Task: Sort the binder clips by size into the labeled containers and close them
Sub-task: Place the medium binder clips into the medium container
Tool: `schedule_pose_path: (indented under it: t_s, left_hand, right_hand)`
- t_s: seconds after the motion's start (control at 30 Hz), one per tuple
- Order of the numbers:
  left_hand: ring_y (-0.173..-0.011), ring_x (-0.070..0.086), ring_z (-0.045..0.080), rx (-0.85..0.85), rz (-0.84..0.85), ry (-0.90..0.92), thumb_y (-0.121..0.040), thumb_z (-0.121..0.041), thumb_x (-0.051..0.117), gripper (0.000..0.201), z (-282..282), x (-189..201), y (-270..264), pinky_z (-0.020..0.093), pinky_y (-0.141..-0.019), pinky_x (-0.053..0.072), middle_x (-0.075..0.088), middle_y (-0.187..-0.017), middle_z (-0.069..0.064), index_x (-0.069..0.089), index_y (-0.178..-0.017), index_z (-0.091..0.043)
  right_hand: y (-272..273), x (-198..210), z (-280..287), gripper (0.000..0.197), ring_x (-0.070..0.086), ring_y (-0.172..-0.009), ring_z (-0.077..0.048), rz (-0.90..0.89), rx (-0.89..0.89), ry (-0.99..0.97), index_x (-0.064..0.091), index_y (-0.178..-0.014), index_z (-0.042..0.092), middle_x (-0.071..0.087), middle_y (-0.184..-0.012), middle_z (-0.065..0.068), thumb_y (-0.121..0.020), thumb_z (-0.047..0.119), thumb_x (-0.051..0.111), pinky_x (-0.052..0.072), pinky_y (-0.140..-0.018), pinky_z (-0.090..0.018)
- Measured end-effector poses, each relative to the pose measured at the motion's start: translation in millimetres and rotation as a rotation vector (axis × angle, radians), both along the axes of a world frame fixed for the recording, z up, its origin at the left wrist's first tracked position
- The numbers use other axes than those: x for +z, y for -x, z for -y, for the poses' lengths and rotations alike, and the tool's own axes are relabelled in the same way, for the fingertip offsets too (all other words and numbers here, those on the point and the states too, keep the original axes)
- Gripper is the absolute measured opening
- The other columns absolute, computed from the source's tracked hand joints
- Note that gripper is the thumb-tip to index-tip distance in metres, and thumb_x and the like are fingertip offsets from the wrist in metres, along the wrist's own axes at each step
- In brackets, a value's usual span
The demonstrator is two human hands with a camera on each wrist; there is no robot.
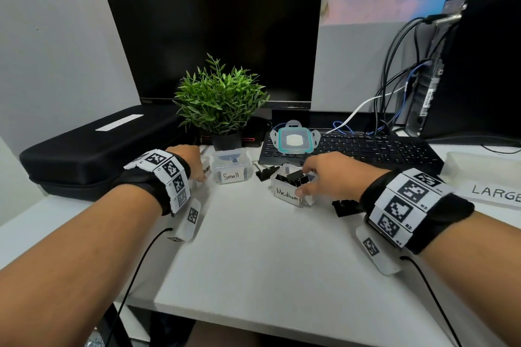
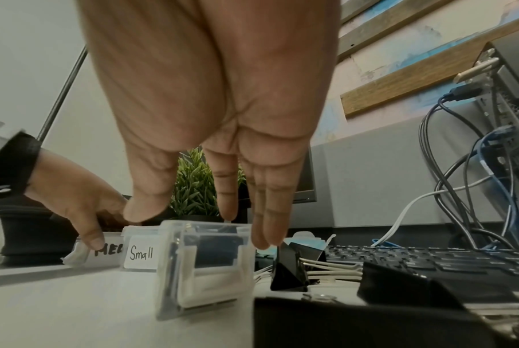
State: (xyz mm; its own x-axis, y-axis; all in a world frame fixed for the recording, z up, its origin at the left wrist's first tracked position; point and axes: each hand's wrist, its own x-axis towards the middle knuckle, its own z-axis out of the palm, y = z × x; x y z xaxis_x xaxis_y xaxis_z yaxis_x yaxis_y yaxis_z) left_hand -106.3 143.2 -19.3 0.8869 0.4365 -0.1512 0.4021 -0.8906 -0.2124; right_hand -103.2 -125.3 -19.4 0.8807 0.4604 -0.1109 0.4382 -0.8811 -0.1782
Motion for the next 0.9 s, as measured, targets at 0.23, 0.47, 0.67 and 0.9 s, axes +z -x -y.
schedule_pose_path:
  t_s: [0.23,0.47,0.67,0.9]
  left_hand:
    - [-0.122,0.042,0.031,0.011,-0.120,-0.116,-0.085,-0.049,0.060,0.055,0,-2,4,0.038,-0.097,0.043,0.054,-0.126,0.004,0.055,-0.127,-0.014]
    - [-0.079,0.058,0.020,-0.087,0.021,-0.017,-0.081,-0.026,0.062,0.016,6,2,19,0.027,-0.063,0.047,0.058,-0.078,0.000,0.063,-0.086,-0.011]
    - [-0.079,0.056,0.023,-0.221,0.341,0.051,-0.082,-0.018,0.058,0.010,28,31,43,0.028,-0.061,0.041,0.059,-0.082,0.005,0.062,-0.086,-0.010]
    - [-0.088,0.053,0.017,-0.478,0.484,0.276,-0.083,-0.017,0.064,0.010,62,36,42,0.020,-0.062,0.036,0.058,-0.098,-0.001,0.056,-0.078,-0.020]
  right_hand:
    - [1,-2,-3,0.021,0.051,-0.077,-0.011,0.025,0.050,0.033,0.064,-0.096,0.016,0.059,-0.092,0.002,-0.090,0.034,0.058,0.036,-0.053,-0.018]
    - [4,-3,-3,0.010,0.054,-0.087,-0.017,0.022,0.107,0.019,0.064,-0.094,0.020,0.060,-0.099,0.001,-0.087,0.023,0.058,0.041,-0.067,-0.024]
    - [1,-3,-4,0.038,0.051,-0.103,-0.016,0.093,0.128,-0.094,0.054,-0.126,0.023,0.056,-0.117,0.000,-0.090,0.033,0.061,0.039,-0.080,-0.023]
    - [-2,-3,-6,0.047,0.053,-0.116,-0.019,0.143,0.104,-0.207,0.049,-0.132,0.019,0.056,-0.129,-0.001,-0.089,0.033,0.062,0.044,-0.097,-0.032]
